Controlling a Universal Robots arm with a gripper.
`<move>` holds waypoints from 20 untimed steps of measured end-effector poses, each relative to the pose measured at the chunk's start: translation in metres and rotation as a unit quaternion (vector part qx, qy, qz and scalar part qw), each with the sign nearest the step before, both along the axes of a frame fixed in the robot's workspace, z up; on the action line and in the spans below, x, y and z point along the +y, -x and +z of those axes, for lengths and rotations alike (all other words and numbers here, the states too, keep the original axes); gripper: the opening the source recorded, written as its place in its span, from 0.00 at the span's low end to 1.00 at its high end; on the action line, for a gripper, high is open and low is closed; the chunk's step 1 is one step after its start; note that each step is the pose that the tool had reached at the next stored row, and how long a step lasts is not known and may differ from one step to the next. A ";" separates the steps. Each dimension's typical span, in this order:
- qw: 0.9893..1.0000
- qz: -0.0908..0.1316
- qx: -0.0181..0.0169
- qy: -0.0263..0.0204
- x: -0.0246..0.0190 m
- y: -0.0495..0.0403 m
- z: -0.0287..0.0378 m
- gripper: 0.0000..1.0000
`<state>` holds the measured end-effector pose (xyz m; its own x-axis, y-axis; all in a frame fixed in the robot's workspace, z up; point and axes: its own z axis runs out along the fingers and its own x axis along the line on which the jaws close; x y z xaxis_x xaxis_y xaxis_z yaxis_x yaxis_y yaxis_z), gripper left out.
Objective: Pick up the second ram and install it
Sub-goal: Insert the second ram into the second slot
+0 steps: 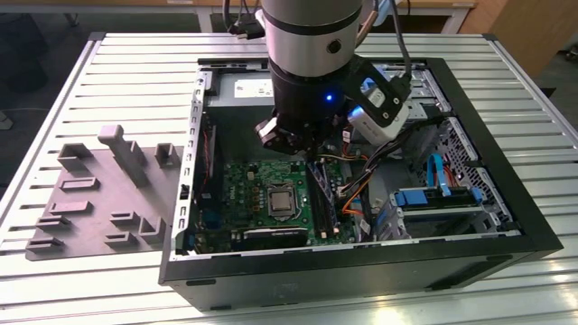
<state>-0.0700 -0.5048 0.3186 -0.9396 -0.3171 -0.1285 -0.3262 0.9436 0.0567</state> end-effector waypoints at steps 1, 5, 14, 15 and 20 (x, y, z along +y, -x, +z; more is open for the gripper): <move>1.000 -0.002 0.000 0.000 0.0000 0.0000 0.0000 0.11; 1.000 -0.008 0.000 0.000 0.0000 0.0000 0.0000 0.11; 1.000 -0.029 0.000 0.000 0.0000 0.0000 -0.0001 0.11; 0.999 -0.033 0.000 0.000 0.0000 0.0000 -0.0001 0.11; 0.999 -0.050 0.000 0.000 0.0000 0.0000 -0.0001 0.11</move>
<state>-0.0700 -0.5048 0.3185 -0.9667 -0.2213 -0.1283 -0.2298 0.9716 0.0559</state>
